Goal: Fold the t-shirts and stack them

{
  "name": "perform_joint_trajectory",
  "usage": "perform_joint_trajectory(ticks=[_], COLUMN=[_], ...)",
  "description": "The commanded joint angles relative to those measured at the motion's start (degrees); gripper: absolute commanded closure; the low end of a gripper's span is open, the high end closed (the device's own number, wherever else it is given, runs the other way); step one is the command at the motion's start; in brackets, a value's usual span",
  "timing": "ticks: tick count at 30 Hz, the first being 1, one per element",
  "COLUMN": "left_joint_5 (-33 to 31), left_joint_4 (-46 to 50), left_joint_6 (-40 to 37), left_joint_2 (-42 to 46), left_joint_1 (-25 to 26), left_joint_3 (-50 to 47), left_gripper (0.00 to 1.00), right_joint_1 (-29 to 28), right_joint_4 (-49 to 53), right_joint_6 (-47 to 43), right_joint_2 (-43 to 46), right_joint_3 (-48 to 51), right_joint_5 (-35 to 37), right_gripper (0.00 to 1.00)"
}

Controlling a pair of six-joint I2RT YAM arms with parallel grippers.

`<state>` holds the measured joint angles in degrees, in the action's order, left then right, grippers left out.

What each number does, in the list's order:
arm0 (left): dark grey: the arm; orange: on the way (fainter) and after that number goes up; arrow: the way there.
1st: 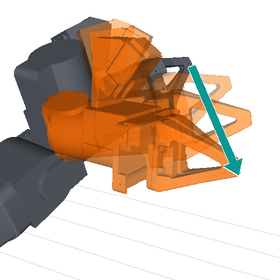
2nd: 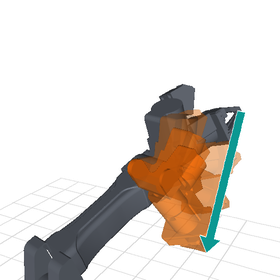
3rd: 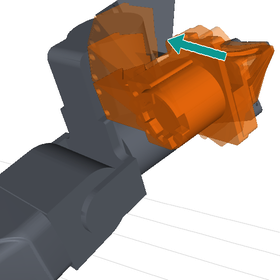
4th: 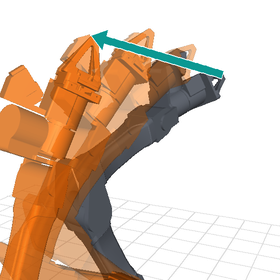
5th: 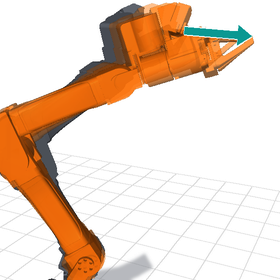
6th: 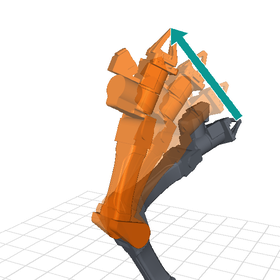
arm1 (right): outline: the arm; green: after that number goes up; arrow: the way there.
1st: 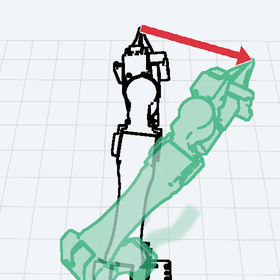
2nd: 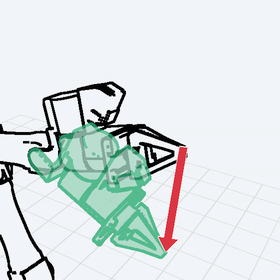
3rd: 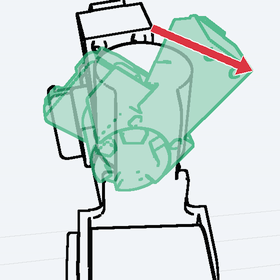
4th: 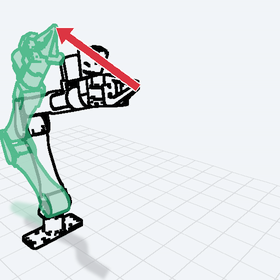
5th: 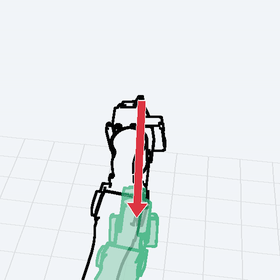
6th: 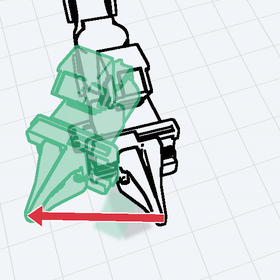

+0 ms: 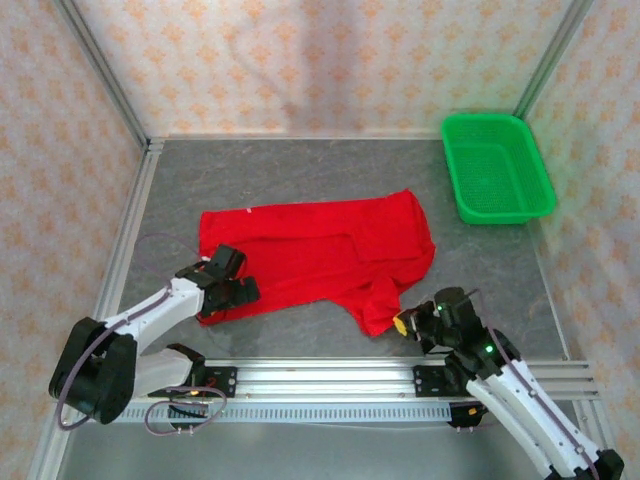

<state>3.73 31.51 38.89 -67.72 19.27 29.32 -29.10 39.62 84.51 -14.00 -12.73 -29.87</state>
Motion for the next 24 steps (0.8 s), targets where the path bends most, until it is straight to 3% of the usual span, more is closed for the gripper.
perform_joint_trajectory(ticks=[1, 9, 18, 24], left_joint_5=[-3.01, -5.05, -4.5, -3.46], left_joint_4=[3.81, 5.96, 4.83, 4.15], left_joint_6=[-0.06, -0.2, -2.24, -3.16], left_joint_2=[-3.31, -9.36, -11.79, -12.72], left_joint_1=[-1.45, -3.22, -3.36, -3.35], left_joint_3=[0.41, 4.9, 7.49, 8.66], left_gripper=[0.0, 0.0, 0.0, 0.01], right_joint_1=[-0.28, -0.22, -0.19, -0.17], right_joint_4=[16.57, 33.05, 42.55, 41.28], right_joint_6=[1.61, 3.92, 7.39, 7.1], right_joint_2=[3.2, 3.8, 4.51, 3.91], right_joint_3=[-3.62, -14.25, -16.84, -14.32], right_joint_5=[4.78, 17.08, 24.53, 23.5], right_gripper=[1.0, 1.0, 1.0, 0.78])
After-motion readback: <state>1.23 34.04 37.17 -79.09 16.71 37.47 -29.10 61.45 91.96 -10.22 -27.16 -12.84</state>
